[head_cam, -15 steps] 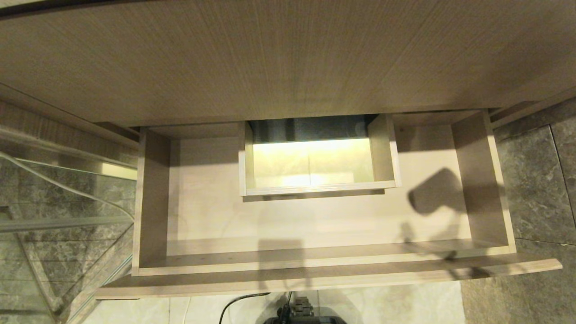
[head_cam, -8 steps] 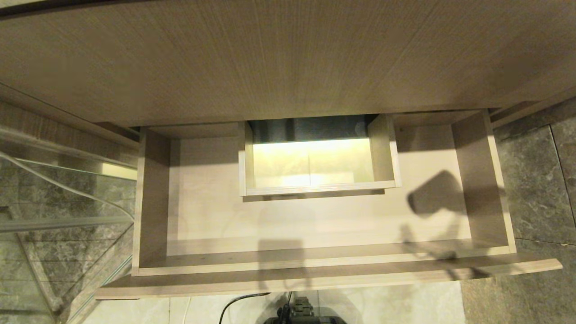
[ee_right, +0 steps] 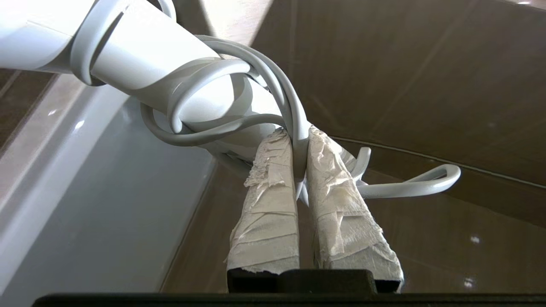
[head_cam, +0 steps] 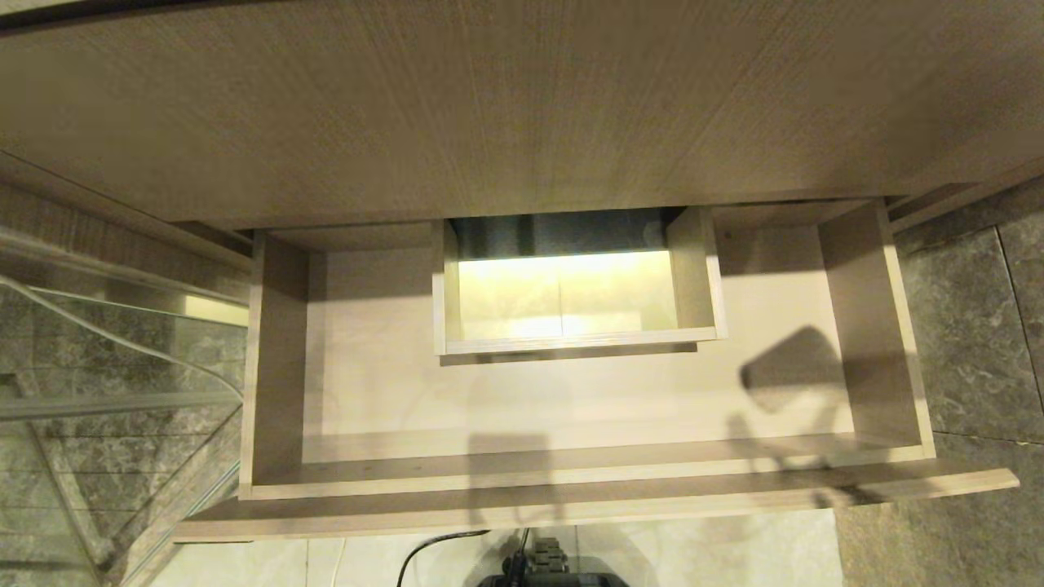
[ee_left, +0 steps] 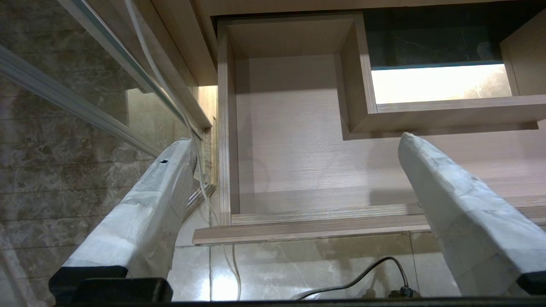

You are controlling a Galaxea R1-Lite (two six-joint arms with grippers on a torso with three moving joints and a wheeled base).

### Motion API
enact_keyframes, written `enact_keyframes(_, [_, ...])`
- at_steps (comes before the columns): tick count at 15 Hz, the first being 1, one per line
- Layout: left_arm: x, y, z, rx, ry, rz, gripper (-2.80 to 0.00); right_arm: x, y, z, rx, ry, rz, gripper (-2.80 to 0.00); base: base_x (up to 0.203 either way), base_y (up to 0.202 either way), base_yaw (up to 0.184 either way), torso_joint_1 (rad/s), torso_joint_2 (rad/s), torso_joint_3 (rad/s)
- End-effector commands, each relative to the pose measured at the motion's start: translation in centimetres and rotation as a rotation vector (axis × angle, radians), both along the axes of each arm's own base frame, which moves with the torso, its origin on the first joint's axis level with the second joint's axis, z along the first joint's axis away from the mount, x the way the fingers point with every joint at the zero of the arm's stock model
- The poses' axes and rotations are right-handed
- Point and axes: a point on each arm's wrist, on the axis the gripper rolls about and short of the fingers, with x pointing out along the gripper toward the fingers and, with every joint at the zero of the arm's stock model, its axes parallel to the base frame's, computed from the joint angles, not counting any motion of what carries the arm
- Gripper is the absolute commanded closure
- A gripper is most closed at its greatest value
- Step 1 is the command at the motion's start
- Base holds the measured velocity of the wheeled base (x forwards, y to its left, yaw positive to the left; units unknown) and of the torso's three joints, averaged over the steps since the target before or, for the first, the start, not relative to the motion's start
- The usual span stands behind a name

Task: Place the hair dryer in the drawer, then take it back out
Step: Put it into the drawer

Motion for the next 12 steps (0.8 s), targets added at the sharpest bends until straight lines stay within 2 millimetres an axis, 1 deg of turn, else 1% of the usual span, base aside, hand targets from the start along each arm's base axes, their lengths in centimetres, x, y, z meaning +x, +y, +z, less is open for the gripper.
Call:
enact_keyframes(1, [0.4,0.0,-1.1,-0.002,0.038,0.0,-2.8,0.5,-0.2,-1.1,0.03,0.082,-0.002,0.0,0.0,0.0,0.0,0.0,0.0,0.0])
enact_keyframes(4, [0.4,0.0,-1.1,-0.002,0.038,0.0,-2.8,1.2,-0.4,-2.1,0.057,0.142,-0.004,0.0,0.0,0.0,0.0,0.0,0.0,0.0])
enact_keyframes(8, [0.4,0.0,-1.1,-0.002,0.038,0.0,-2.8,2.4,-0.9,-2.9,0.083,0.205,-0.011,0.0,0.0,0.0,0.0,0.0,0.0,0.0])
enact_keyframes(12, [0.4,0.0,-1.1,0.0,0.037,0.0,-2.8,4.5,-1.7,-4.1,0.132,0.295,-0.041,0.0,0.0,0.0,0.0,0.0,0.0,0.0])
